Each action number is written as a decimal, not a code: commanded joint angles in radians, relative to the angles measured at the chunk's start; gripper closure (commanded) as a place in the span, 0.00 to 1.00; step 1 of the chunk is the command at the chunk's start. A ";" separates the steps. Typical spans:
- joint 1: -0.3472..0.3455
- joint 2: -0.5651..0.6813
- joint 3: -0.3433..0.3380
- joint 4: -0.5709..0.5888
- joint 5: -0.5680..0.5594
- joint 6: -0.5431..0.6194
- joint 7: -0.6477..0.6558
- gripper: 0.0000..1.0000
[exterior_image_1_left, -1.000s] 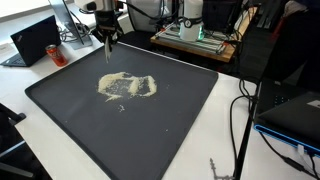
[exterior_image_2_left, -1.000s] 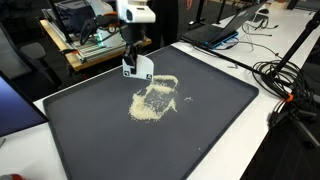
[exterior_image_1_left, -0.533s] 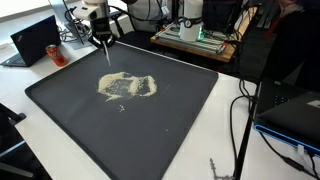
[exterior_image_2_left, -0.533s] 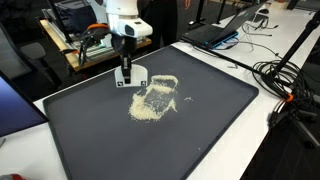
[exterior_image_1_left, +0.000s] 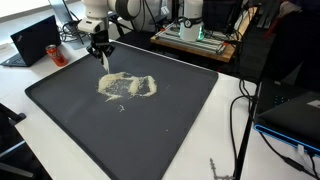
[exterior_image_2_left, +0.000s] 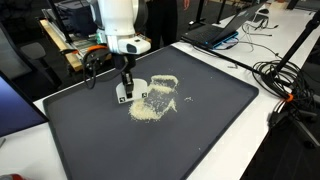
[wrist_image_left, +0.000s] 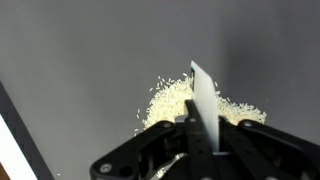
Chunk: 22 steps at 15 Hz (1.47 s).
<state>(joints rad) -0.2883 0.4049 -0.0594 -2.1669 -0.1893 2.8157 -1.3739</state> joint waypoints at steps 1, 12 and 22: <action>-0.007 0.009 0.001 0.000 -0.003 0.010 -0.002 0.96; -0.006 0.084 0.013 0.008 -0.016 0.088 -0.001 0.99; -0.005 0.143 0.004 0.022 -0.051 0.211 0.010 0.99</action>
<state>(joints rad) -0.2939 0.5240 -0.0440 -2.1624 -0.2053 2.9991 -1.3801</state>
